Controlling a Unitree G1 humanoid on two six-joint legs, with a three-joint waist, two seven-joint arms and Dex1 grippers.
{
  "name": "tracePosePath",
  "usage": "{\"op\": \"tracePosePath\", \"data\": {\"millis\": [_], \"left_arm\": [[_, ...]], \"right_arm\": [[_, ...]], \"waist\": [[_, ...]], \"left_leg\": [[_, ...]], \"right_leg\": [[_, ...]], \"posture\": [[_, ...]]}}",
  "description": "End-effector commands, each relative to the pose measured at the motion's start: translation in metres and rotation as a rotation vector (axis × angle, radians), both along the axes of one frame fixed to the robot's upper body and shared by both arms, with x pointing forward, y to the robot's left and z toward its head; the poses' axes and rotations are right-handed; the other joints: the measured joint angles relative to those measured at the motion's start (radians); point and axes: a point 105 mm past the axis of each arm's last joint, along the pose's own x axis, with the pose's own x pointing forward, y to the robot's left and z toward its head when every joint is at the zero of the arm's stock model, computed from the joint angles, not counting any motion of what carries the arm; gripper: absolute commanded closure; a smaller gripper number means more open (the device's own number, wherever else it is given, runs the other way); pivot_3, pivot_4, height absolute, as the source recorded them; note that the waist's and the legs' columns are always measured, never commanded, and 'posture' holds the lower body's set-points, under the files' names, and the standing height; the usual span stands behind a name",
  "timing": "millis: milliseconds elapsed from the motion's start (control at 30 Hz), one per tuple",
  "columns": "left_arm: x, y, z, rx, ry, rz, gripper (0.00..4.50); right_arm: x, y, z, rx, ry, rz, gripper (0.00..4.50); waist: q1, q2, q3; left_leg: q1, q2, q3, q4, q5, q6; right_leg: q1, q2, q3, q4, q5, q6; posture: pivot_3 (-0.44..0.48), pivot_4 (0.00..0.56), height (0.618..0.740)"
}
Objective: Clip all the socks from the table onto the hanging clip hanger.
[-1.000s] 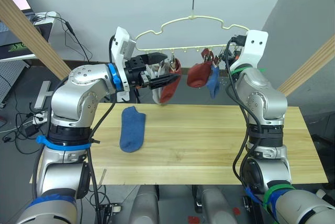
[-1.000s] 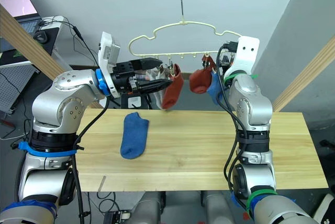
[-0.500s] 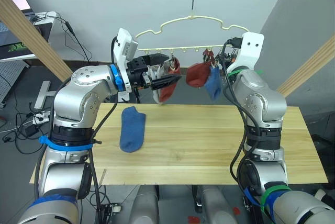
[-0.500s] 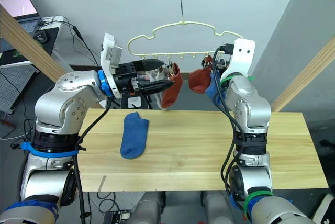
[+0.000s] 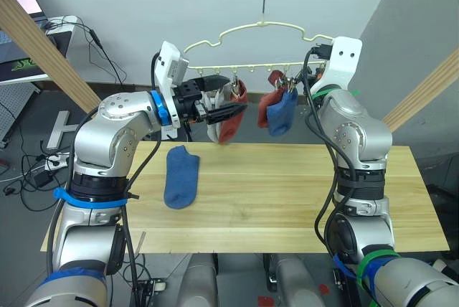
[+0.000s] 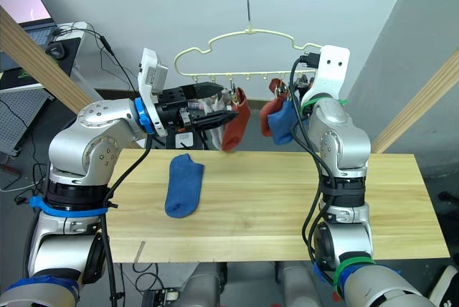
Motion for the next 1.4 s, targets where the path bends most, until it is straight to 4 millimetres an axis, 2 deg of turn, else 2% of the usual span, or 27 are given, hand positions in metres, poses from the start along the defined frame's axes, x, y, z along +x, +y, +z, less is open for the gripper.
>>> {"op": "tracePosePath", "data": {"millis": [33,200,233,400,533,567,667,867,1000,1233,1333,1400], "left_arm": [[-0.007,-0.002,0.012,0.011,-0.07,-0.011,0.3],[-0.006,-0.002,0.01,0.015,-0.069,-0.008,0.3],[-0.006,-0.002,0.01,0.017,-0.068,-0.006,0.3],[-0.001,0.002,-0.006,0.066,-0.026,0.04,0.3],[0.005,0.014,-0.034,0.121,0.073,0.126,0.3],[0.009,0.022,-0.044,0.132,0.095,0.172,0.15],[0.016,0.044,-0.073,0.19,0.127,0.293,0.15],[0.028,0.096,-0.117,0.297,0.137,0.518,0.15],[0.035,0.128,-0.147,0.346,0.223,0.656,0.15],[0.042,0.13,-0.18,0.356,0.314,0.663,0.15],[0.047,0.128,-0.187,0.367,0.326,0.664,0.15],[0.052,0.127,-0.191,0.37,0.349,0.679,0.15]], "right_arm": [[-0.002,0.0,0.019,-0.009,-0.068,-0.001,3.13],[-0.002,-0.001,0.019,-0.011,-0.069,-0.01,4.44],[-0.002,-0.001,0.019,-0.011,-0.07,-0.011,4.47],[-0.002,-0.003,0.02,-0.012,-0.071,-0.018,4.47],[-0.003,-0.004,0.02,-0.01,-0.072,-0.02,4.47],[-0.003,-0.004,0.02,-0.009,-0.072,-0.02,4.49],[-0.003,-0.003,0.02,-0.008,-0.072,-0.018,4.49],[-0.005,-0.001,0.02,-0.006,-0.07,-0.011,4.49],[-0.007,-0.001,0.019,-0.006,-0.069,-0.01,4.49],[-0.01,-0.002,0.018,-0.009,-0.064,-0.012,4.49],[-0.012,-0.003,0.018,-0.01,-0.063,-0.015,4.49],[-0.013,-0.004,0.018,-0.012,-0.062,-0.019,4.49]], "waist": [[0.0,0.0,0.0],[0.0,0.0,0.0],[0.0,0.0,0.0],[-0.001,0.0,0.0],[-0.001,0.0,0.0],[-0.001,0.0,0.0],[-0.002,0.0,0.0],[0.003,0.0,0.0],[0.003,0.0,0.0],[0.004,0.0,0.0],[0.006,0.0,0.0],[0.005,0.0,0.0]], "left_leg": [[0.0,0.0,0.0,0.0,0.0,0.0],[0.0,0.0,0.0,0.0,0.0,0.0],[0.0,0.0,0.0,0.0,0.0,0.0],[0.0,0.0,0.0,0.0,0.0,0.0],[0.0,0.0,0.0,0.0,0.0,0.0],[0.0,0.0,0.0,0.0,0.0,0.0],[0.0,0.0,0.0,0.0,0.0,0.0],[0.0,0.0,0.0,0.0,0.0,0.0],[0.0,0.0,0.0,0.0,0.0,0.0],[0.0,0.0,0.0,-0.001,0.0,0.0],[0.0,0.0,0.001,0.0,0.0,0.0],[0.0,0.0,0.001,0.0,0.0,0.0]], "right_leg": [[0.0,0.0,0.0,0.0,0.0,0.0],[0.0,0.0,0.0,0.0,0.0,0.0],[0.0,0.0,0.0,0.0,0.0,0.0],[0.0,0.0,0.0,0.0,0.0,0.0],[0.0,0.0,0.0,0.0,0.0,0.0],[0.0,0.0,0.0,0.0,0.0,0.0],[0.0,0.0,0.0,0.0,0.0,0.0],[0.0,0.0,0.0,0.0,0.0,0.0],[-0.001,0.0,0.0,0.0,0.0,0.0],[-0.001,0.0,0.0,0.0,0.0,0.0],[-0.001,0.0,0.0,0.0,0.0,0.0],[-0.001,0.0,0.0,0.0,0.0,0.0]], "posture": [[0.119,0.257,0.74],[0.119,0.256,0.74],[0.119,0.256,0.74],[0.115,0.255,0.74],[0.115,0.256,0.74],[0.118,0.257,0.74],[0.119,0.259,0.74],[0.114,0.26,0.74],[0.106,0.262,0.74],[0.106,0.262,0.74],[0.106,0.262,0.74],[0.072,0.263,0.74]]}}
